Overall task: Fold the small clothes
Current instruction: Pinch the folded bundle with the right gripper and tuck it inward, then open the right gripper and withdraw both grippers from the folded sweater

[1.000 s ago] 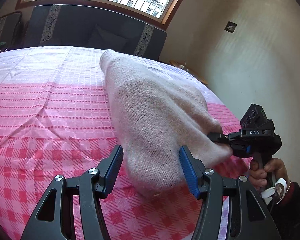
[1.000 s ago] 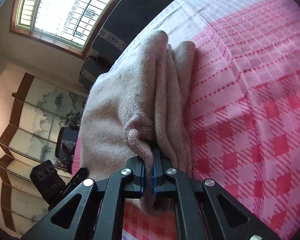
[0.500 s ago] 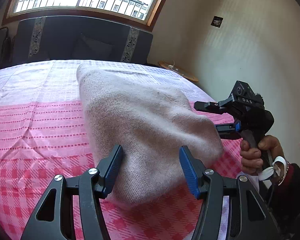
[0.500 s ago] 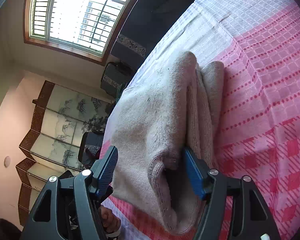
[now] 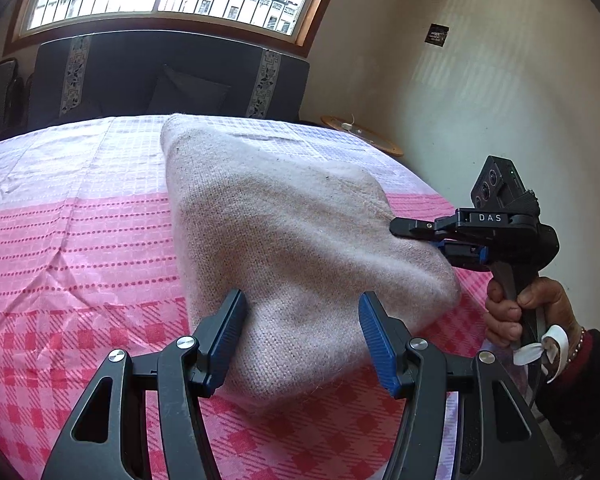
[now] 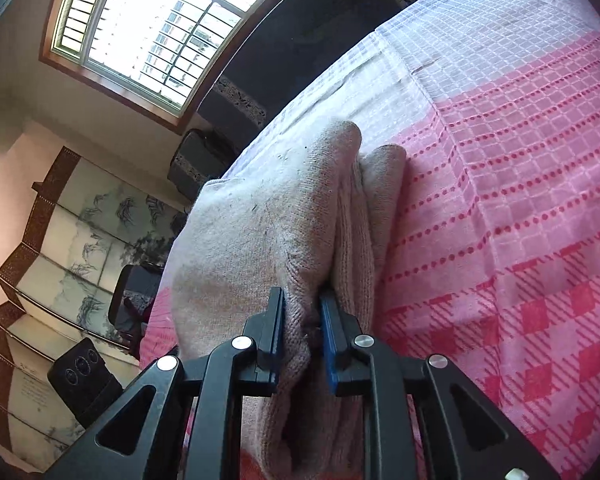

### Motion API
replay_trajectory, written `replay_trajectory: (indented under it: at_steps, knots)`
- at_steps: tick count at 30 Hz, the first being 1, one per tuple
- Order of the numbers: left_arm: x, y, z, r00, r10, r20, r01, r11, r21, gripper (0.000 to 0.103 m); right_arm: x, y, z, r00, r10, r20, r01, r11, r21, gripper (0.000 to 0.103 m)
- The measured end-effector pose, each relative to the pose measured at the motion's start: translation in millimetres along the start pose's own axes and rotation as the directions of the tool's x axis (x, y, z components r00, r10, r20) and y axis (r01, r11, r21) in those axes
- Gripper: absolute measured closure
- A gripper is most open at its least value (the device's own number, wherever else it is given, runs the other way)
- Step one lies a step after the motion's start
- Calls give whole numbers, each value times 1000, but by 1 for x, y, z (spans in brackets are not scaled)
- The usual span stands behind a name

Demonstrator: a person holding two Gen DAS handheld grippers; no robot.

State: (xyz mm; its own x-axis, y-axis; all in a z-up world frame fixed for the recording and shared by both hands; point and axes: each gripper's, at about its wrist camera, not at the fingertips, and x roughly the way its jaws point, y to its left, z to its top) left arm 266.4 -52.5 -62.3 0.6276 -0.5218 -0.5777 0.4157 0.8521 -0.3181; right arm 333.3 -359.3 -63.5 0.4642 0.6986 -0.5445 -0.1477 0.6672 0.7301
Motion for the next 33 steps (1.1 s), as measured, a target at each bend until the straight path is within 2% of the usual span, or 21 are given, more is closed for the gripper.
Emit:
replay_trajectory:
  at_steps: [5, 6, 7, 9, 11, 13, 16, 18, 21, 24, 28, 33]
  knots:
    - [1, -9, -1, 999, 40, 3, -40, 999, 25, 44, -12, 26, -19, 997, -79, 12, 80, 993, -88, 79]
    - [2, -10, -1, 999, 51, 4, -51, 998, 32, 44, -13, 26, -27, 996, -91, 11, 91, 991, -97, 81]
    - [2, -12, -2, 998, 63, 3, -63, 997, 41, 44, -13, 24, -34, 994, -105, 6, 105, 990, -97, 90]
    - [3, -16, -3, 996, 84, 2, -84, 995, 56, 44, -9, 15, -43, 994, -110, -5, 109, 990, -83, 97]
    - [3, -20, -4, 994, 108, 5, -108, 992, 72, 44, -10, 10, -43, 996, -93, 9, 94, 993, -65, 97]
    - [2, -23, -4, 990, 140, 10, -141, 987, 81, 44, -10, 18, -45, 991, -136, 20, 137, 983, -118, 97]
    - [-1, -25, -5, 982, 188, 29, -190, 978, 89, 43, -17, 30, -51, 986, -148, 74, 158, 974, -163, 89]
    - [-2, -26, -5, 972, 230, 37, -233, 968, 94, 43, -26, 38, -56, 981, -146, 126, 167, 969, -182, 88]
    - [-3, -26, -7, 962, 270, 48, -273, 956, 102, 39, -42, 46, -63, 967, -147, 207, 189, 961, -203, 86]
    - [-7, -29, -9, 946, 315, 79, -323, 938, 122, 34, -53, 43, -65, 951, -175, 255, 224, 958, -181, 78]
    - [-13, -36, -9, 923, 365, 124, -382, 911, 157, 25, -53, 33, -63, 947, -189, 258, 228, 965, -128, 68]
    - [-14, -43, -8, 907, 396, 143, -418, 889, 187, 20, -49, 35, -67, 948, -191, 256, 234, 961, -150, 63]
